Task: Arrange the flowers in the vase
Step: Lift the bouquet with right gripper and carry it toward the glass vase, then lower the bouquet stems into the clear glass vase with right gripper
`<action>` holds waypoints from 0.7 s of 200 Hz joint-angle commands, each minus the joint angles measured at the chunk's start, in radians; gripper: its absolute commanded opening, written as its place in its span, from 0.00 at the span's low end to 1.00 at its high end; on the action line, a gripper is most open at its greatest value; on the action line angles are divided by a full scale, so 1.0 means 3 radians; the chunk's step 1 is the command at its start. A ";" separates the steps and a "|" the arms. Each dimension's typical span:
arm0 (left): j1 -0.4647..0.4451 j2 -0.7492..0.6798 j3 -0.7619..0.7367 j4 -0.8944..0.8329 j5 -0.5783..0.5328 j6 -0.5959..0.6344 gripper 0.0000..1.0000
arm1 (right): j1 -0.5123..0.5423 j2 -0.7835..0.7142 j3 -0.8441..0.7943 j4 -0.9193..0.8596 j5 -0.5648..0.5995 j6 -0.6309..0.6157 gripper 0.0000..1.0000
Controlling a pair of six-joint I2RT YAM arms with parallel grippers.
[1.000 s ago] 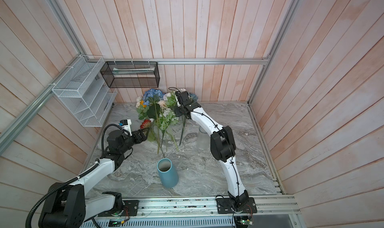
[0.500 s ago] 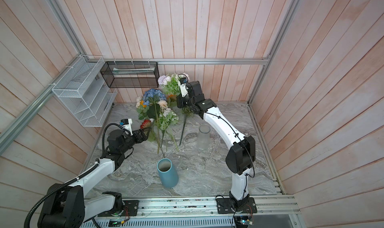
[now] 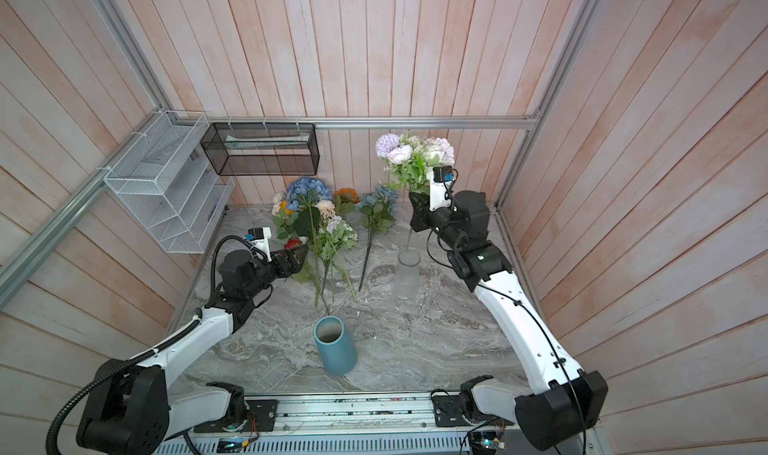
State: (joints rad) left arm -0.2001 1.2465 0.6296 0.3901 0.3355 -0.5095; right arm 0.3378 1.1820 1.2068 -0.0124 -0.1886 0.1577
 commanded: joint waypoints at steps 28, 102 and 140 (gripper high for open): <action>-0.0108 0.0194 0.0214 0.0072 -0.0006 0.0006 1.00 | -0.0075 -0.0333 -0.0564 0.1032 0.0106 -0.0214 0.00; -0.0200 0.0232 0.0172 0.0056 -0.0059 -0.0001 1.00 | -0.0076 -0.0121 -0.1215 0.2133 -0.0142 -0.0396 0.00; -0.0211 0.0292 0.0165 0.0146 -0.0055 0.0031 1.00 | -0.0072 -0.0086 -0.1627 0.2502 -0.0345 -0.0483 0.00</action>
State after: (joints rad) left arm -0.2565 1.3140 0.6697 0.3965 0.3317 -0.5095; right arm 0.3172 1.1553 0.7715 0.5983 -0.2428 0.0486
